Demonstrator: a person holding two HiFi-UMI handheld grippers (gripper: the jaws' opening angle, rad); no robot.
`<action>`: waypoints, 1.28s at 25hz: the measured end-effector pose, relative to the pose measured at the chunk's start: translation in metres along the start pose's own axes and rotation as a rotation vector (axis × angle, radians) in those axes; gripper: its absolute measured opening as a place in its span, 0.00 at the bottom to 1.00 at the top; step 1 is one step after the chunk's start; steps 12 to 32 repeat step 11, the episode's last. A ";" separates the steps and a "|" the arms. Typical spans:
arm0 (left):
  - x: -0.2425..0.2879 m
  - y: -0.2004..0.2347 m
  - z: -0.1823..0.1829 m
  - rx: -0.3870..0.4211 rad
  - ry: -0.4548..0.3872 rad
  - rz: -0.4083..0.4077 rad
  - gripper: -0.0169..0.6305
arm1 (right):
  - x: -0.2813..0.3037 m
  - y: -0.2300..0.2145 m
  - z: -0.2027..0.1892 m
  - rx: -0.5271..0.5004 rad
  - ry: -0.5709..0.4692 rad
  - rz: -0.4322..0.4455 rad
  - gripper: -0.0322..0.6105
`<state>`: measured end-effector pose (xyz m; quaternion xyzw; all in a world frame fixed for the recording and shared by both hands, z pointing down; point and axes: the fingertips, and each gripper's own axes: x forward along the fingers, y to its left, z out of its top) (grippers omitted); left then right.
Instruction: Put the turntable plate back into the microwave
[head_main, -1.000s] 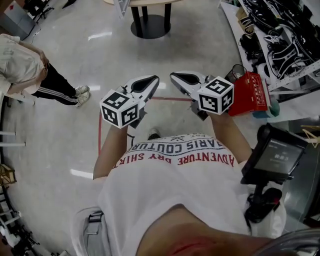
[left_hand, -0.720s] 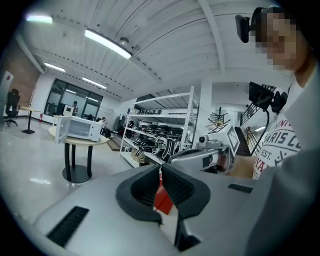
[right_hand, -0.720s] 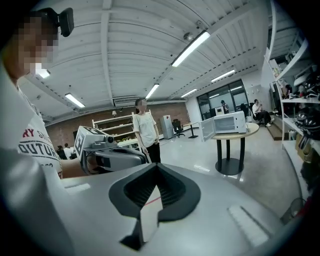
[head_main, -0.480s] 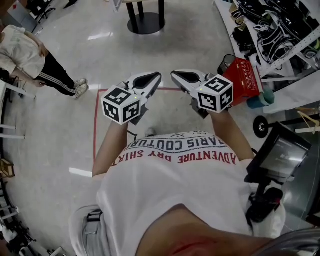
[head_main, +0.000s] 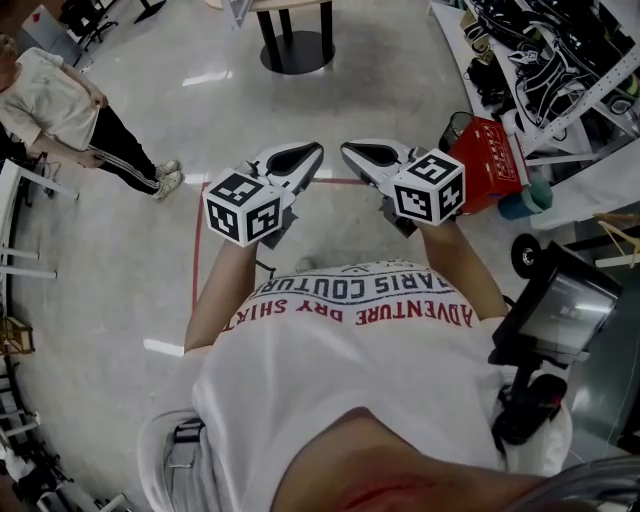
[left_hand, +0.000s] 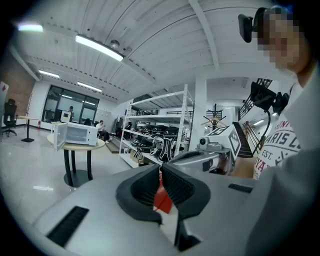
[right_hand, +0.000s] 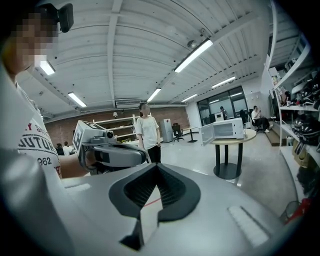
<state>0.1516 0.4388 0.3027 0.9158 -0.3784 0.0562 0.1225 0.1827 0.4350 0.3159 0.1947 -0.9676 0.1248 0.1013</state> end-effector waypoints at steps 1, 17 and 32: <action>-0.001 -0.001 0.000 0.001 0.000 0.002 0.05 | 0.000 0.001 0.000 -0.001 0.000 0.001 0.05; -0.009 -0.014 -0.002 0.005 0.000 -0.004 0.05 | -0.005 0.016 0.000 -0.008 0.003 0.010 0.05; -0.009 -0.014 -0.002 0.005 0.000 -0.004 0.05 | -0.005 0.016 0.000 -0.008 0.003 0.010 0.05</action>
